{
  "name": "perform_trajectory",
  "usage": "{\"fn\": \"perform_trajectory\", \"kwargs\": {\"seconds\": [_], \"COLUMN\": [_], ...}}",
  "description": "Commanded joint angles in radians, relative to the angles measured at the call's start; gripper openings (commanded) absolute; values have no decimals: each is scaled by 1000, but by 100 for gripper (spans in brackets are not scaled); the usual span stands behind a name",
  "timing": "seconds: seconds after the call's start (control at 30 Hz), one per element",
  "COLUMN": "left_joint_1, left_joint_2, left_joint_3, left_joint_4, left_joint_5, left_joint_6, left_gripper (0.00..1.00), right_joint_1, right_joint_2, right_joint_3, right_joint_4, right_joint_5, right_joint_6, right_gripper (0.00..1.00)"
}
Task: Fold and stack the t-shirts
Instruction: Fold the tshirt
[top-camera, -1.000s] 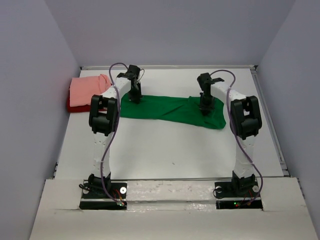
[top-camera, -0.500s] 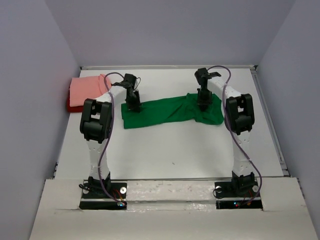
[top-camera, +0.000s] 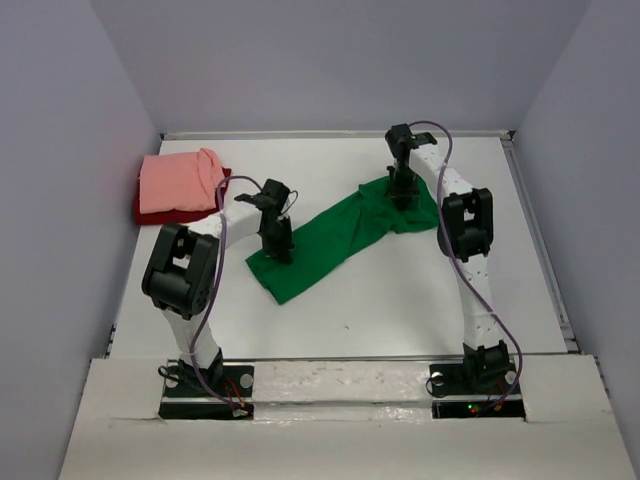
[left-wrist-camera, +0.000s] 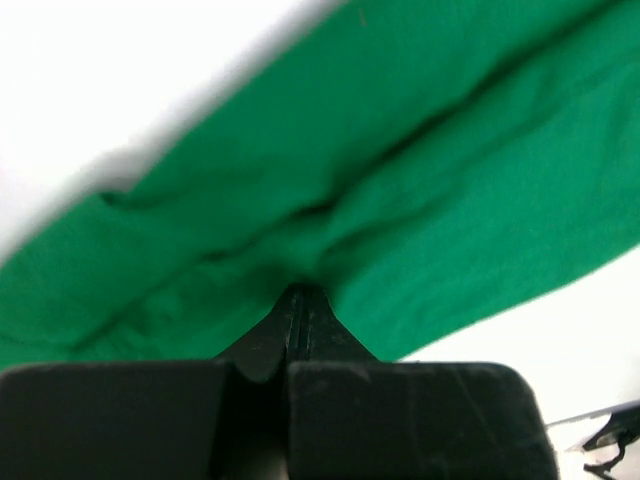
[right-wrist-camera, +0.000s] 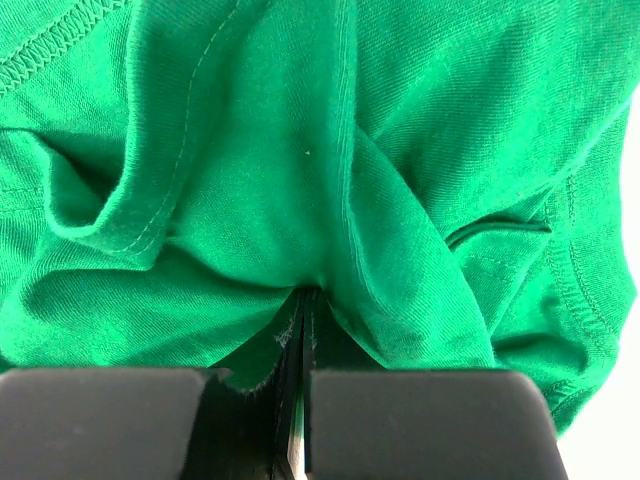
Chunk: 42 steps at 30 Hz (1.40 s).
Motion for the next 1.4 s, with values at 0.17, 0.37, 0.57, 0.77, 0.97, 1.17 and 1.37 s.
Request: {"fn": "perform_trajectory", "kwargs": {"seconds": [0.17, 0.37, 0.57, 0.77, 0.97, 1.17, 1.37], "left_joint_1": [-189, -324, -366, -367, -335, -332, -329], "left_joint_2": [-216, -273, -414, -439, -321, -192, -91], "left_joint_3": [-111, -143, -7, 111, 159, 187, 265], "left_joint_4": [-42, -56, -165, -211, -207, -69, -56], "left_joint_5": [36, 23, -241, -359, -385, -324, -341], "left_joint_6": [-140, -207, -215, -175, -103, -86, -36], "left_gripper": [0, 0, 0, 0, 0, 0, 0], "right_joint_1": [-18, -29, -38, -47, -47, -47, -38], "right_joint_2": [110, 147, 102, 116, 6, -160, -284], "right_joint_3": [160, 179, 170, 259, 161, 124, 204], "right_joint_4": [-20, -15, 36, 37, 107, 171, 122], "right_joint_5": [-81, -126, -133, -245, -224, -280, -294], "right_joint_6": [-125, -151, -166, -177, -169, -165, -133], "right_gripper": [0, 0, 0, 0, 0, 0, 16]}}
